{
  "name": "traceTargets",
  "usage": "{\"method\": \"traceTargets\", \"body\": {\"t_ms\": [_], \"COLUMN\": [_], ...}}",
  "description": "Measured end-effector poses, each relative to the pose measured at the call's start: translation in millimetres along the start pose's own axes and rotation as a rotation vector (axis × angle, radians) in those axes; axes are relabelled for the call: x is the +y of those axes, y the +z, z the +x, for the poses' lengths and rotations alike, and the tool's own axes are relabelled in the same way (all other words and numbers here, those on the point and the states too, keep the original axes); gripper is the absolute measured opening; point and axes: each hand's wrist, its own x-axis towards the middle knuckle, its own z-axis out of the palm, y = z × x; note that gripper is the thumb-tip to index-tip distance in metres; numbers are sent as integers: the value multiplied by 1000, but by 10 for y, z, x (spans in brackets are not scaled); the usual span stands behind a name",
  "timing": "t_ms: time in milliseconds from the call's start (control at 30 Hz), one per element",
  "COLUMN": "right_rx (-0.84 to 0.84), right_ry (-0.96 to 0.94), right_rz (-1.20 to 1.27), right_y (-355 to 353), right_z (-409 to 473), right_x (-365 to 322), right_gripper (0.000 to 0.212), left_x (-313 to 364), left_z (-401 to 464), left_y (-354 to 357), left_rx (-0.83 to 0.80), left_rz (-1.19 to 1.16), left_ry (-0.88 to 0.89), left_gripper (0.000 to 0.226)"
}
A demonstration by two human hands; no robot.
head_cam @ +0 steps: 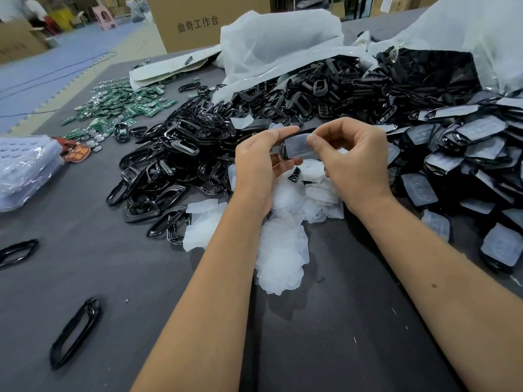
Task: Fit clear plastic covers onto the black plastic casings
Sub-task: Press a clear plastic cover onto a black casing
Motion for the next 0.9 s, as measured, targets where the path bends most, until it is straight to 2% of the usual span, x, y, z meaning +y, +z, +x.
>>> {"method": "traceTargets", "body": {"t_ms": [333,567,900], "right_rx": [67,93,120], "right_ry": [-22,40,67], "right_rz": [-78,-71,-77], "right_y": [-10,-15,-23], "right_z": [4,4,7], "right_x": [-28,-30,-47], "right_gripper": [6,11,13], "left_x": [-20,-51,-44], "left_z": [-3,-20,-30], "left_y": [-5,-14,-1], "left_rx": [-37,-59,-36], "left_rz": [24,185,194], "left_ry": [37,132,130], "left_gripper": [32,26,21]}}
